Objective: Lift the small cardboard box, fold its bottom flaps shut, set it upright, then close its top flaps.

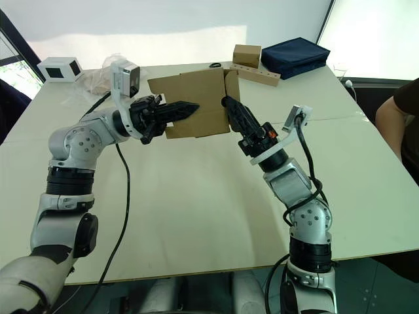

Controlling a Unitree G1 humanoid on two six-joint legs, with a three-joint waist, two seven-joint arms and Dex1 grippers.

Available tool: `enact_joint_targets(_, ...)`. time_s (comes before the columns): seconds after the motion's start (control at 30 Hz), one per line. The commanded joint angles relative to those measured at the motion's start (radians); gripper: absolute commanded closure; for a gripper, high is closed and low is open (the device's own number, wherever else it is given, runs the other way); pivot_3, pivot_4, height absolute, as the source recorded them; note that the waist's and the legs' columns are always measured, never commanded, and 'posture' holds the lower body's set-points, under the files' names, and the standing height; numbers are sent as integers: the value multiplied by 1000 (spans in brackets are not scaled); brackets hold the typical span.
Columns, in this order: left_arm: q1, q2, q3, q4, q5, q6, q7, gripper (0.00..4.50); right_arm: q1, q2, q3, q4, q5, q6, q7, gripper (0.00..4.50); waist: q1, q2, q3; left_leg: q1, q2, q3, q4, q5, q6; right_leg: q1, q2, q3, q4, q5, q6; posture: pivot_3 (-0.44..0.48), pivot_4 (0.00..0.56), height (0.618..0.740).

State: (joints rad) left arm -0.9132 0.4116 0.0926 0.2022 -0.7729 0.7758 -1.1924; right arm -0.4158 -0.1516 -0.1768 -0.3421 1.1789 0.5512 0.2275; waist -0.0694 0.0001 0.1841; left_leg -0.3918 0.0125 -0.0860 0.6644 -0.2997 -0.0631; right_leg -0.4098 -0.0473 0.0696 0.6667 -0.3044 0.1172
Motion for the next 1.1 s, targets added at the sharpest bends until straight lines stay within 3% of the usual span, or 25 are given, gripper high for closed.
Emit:
enact_joint_targets(0.03,-26,2,13,-16,-11,-11,-1,4500,-24,9,14,-33,-20,-15,5,1885,0,0,0,0,0,0,0,0,0,0,0,0,0,0,0,0,150,740)
enact_joint_targets(0.67,-44,-4,16,22,-6,-28,13,4500,32,8,-4,-83,174,26,34,1885,0,0,0,0,0,0,0,0,0,0,0,0,0,0,0,0,150,740)
enact_joint_targets(0.87,-30,-9,0,-4,-7,-22,12,4500,16,15,18,-86,183,33,36,1885,0,0,0,0,0,0,0,0,0,0,0,0,0,0,0,0,150,740)
enact_joint_targets(1.1,-28,-28,-3,-24,-13,-12,25,4500,-8,19,67,-81,70,12,35,1885,0,0,0,0,0,0,0,0,0,0,0,0,0,0,0,0,150,740)
